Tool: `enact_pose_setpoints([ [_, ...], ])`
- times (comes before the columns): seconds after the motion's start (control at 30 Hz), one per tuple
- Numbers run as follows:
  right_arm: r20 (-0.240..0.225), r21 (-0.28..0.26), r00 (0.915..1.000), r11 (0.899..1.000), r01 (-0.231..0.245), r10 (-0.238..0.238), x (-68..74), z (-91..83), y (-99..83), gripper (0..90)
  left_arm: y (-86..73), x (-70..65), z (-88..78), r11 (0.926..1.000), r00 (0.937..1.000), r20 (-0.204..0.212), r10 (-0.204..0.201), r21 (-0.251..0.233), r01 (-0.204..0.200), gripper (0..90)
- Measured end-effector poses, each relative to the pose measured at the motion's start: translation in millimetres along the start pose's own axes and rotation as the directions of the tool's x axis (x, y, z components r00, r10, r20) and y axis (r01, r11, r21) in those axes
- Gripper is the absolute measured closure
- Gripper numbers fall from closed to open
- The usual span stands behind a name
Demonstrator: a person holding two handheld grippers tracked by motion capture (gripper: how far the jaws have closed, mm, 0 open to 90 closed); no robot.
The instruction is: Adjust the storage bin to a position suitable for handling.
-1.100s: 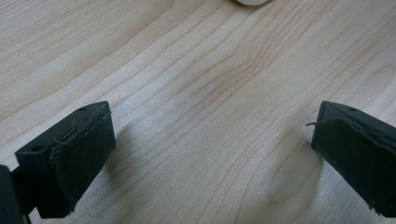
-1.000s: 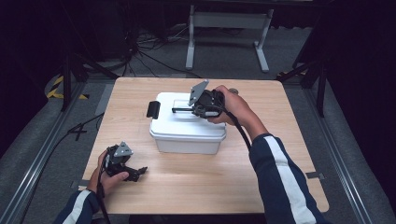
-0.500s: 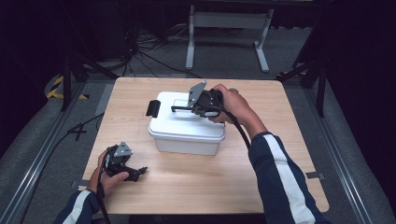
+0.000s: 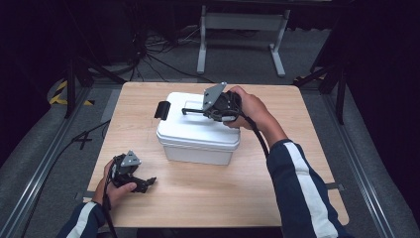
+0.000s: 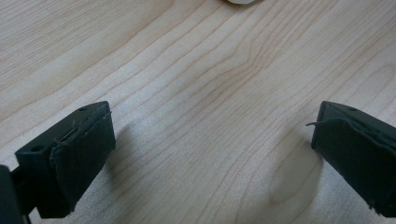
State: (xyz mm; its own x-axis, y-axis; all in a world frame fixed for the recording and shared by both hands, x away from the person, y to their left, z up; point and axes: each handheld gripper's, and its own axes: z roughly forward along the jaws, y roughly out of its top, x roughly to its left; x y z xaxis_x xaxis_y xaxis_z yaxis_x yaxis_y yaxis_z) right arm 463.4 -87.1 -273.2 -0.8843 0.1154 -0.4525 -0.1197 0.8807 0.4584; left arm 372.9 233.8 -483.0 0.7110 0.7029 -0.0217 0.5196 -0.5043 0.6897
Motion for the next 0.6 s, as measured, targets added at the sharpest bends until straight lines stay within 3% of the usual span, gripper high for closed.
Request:
enact_pose_setpoints([
  [0.6,0.024,-0.027,0.9996,0.999,-0.017,0.017,-1.6,-30.7,-17.5,84.6,0.3,0.2,-0.5,1.0000,1.0000,0.003,0.001,0.006,-0.001,0.1],
])
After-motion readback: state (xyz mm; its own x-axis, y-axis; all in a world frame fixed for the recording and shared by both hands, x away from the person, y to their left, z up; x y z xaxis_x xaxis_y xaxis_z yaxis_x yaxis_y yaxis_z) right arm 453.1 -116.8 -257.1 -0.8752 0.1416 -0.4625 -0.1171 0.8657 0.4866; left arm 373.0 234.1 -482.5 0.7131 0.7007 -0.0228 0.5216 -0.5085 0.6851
